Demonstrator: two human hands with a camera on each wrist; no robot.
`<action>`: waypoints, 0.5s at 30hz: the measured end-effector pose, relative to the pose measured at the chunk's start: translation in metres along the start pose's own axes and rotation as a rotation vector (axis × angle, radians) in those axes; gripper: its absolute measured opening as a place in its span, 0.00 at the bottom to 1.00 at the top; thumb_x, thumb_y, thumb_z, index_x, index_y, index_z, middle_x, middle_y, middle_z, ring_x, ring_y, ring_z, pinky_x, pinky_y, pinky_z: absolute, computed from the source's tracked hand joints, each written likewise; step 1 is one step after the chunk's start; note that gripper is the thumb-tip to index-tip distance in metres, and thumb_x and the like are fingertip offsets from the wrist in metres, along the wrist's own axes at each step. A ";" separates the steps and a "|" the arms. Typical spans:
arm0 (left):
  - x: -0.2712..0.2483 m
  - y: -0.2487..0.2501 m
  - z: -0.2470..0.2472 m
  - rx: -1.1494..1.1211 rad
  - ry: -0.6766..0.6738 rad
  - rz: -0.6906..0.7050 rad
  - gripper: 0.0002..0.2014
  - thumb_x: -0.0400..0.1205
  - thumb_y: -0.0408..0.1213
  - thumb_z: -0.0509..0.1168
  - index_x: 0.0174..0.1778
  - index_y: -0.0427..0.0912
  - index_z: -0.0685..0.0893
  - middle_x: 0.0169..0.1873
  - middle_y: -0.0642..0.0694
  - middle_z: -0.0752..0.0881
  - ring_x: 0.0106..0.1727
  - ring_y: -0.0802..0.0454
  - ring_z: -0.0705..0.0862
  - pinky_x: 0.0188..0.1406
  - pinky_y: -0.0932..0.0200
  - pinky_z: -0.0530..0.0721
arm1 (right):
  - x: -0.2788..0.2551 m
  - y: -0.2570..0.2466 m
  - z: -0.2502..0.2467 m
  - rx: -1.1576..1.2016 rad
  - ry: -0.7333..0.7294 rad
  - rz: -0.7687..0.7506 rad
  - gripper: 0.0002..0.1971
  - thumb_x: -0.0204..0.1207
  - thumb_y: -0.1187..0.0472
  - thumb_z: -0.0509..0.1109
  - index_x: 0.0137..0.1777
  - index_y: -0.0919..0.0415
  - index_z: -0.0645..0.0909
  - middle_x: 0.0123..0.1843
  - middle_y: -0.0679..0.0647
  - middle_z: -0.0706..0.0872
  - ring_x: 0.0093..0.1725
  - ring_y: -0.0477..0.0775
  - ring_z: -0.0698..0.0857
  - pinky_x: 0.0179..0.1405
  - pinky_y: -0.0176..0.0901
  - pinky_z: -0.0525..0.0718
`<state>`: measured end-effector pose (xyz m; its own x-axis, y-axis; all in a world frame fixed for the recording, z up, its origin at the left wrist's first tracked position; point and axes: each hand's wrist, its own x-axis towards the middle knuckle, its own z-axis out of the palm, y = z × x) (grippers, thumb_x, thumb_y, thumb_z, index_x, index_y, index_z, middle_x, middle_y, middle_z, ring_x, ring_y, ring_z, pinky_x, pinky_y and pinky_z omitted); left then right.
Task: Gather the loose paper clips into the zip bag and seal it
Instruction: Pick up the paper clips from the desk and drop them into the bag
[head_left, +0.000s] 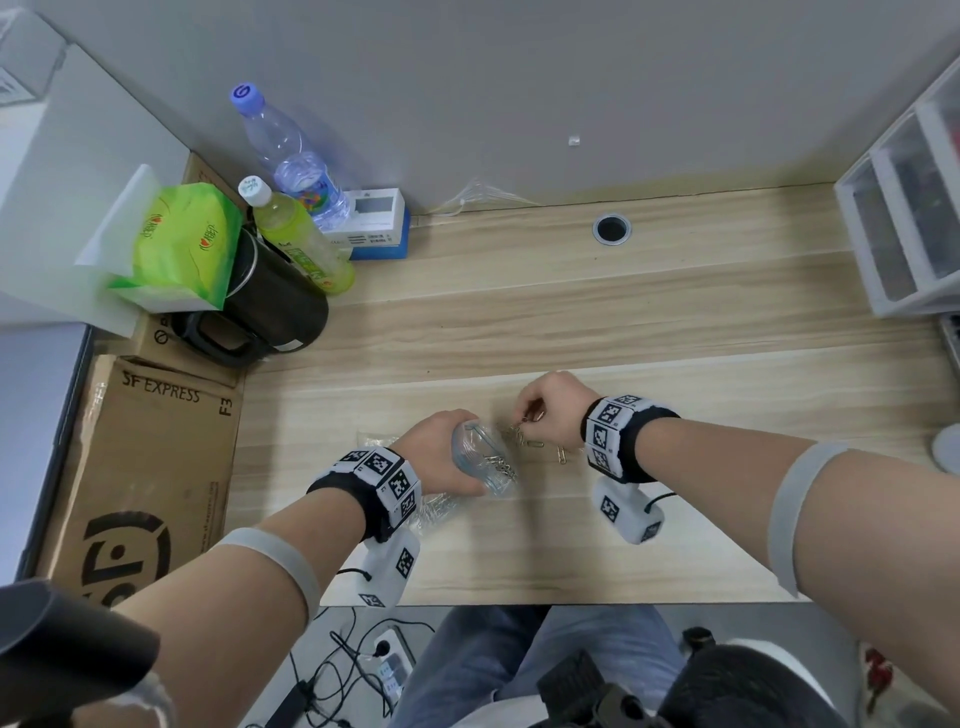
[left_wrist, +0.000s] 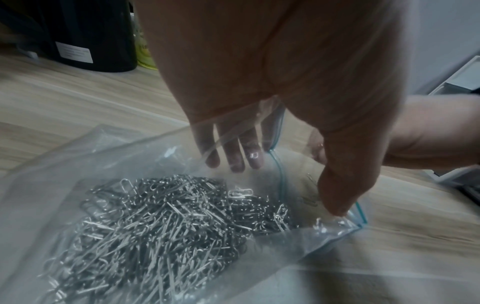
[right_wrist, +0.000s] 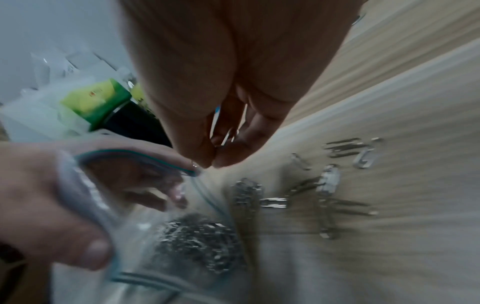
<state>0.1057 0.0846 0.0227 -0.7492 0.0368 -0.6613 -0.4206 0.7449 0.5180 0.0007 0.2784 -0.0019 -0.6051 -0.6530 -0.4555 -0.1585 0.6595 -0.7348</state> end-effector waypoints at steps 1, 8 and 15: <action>0.001 0.000 0.000 -0.009 -0.004 0.000 0.47 0.60 0.48 0.82 0.77 0.47 0.72 0.65 0.52 0.79 0.65 0.54 0.80 0.66 0.57 0.80 | 0.001 -0.008 0.002 0.045 -0.023 -0.007 0.05 0.68 0.66 0.76 0.42 0.57 0.90 0.40 0.47 0.90 0.42 0.47 0.88 0.49 0.39 0.87; 0.004 -0.001 0.000 -0.071 -0.019 0.006 0.30 0.57 0.44 0.83 0.53 0.49 0.81 0.42 0.52 0.89 0.40 0.55 0.89 0.37 0.59 0.88 | 0.003 -0.046 0.028 0.356 -0.211 -0.021 0.05 0.68 0.69 0.79 0.42 0.61 0.91 0.43 0.57 0.92 0.43 0.49 0.88 0.55 0.49 0.89; 0.002 -0.005 -0.001 -0.025 0.001 -0.001 0.47 0.62 0.44 0.83 0.77 0.47 0.71 0.67 0.53 0.77 0.66 0.55 0.78 0.66 0.60 0.77 | 0.009 0.005 -0.009 0.156 0.047 0.203 0.07 0.69 0.63 0.75 0.46 0.52 0.86 0.43 0.51 0.90 0.45 0.53 0.90 0.50 0.46 0.88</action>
<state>0.1063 0.0802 0.0193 -0.7494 0.0350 -0.6612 -0.4342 0.7279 0.5306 -0.0122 0.2795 -0.0052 -0.6484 -0.4929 -0.5802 0.0896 0.7074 -0.7011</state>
